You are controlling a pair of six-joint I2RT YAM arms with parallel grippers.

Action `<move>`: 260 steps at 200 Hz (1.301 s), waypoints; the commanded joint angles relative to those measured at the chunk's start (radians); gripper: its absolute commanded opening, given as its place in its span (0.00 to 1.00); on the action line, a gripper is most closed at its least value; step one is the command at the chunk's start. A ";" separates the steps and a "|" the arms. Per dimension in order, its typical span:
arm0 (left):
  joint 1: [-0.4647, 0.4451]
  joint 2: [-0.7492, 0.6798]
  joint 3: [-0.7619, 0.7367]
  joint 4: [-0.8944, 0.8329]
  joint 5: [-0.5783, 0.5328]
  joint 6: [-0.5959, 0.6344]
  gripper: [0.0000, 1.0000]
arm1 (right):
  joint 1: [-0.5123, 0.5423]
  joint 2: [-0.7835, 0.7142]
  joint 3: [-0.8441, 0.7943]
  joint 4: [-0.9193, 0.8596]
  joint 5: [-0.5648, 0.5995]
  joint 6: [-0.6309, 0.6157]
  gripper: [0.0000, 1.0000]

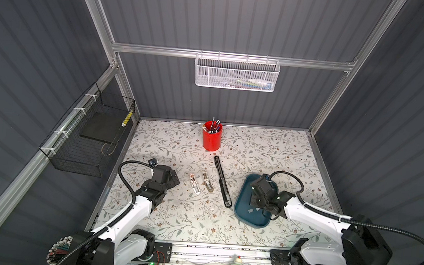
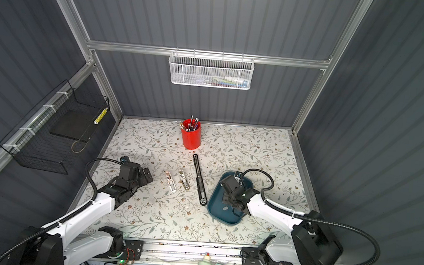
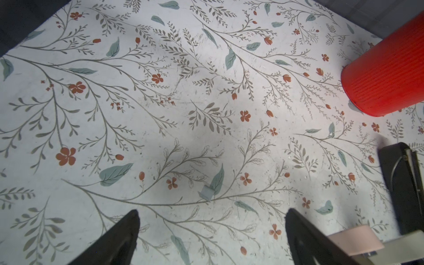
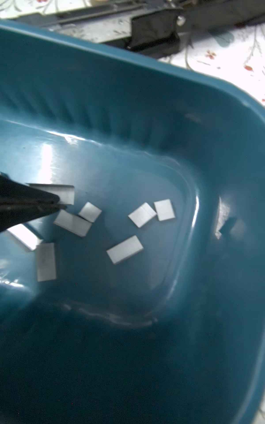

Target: Load the staples into the stapler

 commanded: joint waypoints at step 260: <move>0.008 -0.021 -0.013 0.018 -0.035 0.036 1.00 | -0.182 0.291 0.199 0.063 -0.124 -0.330 0.34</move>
